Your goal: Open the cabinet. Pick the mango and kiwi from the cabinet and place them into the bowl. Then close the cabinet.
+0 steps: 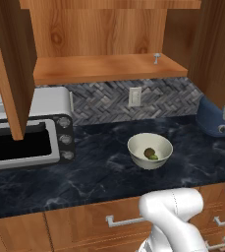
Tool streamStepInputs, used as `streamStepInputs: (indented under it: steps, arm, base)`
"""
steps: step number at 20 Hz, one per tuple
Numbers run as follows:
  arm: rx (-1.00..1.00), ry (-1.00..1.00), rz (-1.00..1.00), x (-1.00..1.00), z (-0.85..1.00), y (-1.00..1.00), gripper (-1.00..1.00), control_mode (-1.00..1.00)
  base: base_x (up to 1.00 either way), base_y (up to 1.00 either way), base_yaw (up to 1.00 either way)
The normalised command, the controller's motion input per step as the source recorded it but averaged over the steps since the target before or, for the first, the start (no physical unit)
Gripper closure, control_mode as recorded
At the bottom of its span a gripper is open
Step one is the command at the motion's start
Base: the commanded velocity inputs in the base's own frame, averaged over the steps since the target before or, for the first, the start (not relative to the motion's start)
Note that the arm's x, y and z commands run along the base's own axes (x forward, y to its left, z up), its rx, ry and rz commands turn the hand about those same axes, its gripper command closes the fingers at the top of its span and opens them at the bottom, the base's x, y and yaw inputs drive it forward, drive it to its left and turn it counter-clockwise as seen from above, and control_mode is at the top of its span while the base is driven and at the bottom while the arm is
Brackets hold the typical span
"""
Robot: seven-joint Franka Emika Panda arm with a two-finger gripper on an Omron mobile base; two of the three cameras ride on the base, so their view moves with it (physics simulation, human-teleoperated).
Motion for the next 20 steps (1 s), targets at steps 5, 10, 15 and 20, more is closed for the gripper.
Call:
streamStepInputs:
  steps: [5, 10, 15, 20]
  arm:
    - [0.00, 0.03, 0.21, 0.00, 0.00, -0.30, -1.00, -1.00]
    - [0.06, 0.08, 0.23, 0.00, 0.00, -0.34, -1.00, -1.00]
    - [0.14, 0.01, 0.19, 0.00, 0.00, -0.29, -1.00, -1.00]
    - [0.17, 0.00, 0.15, 0.00, 0.00, -0.24, -1.00, -1.00]
  base:
    - [0.00, 0.00, 0.00]
    - [0.00, 0.00, 0.00]
    - [0.00, 0.00, 0.00]
    - [0.00, 0.00, 0.00]
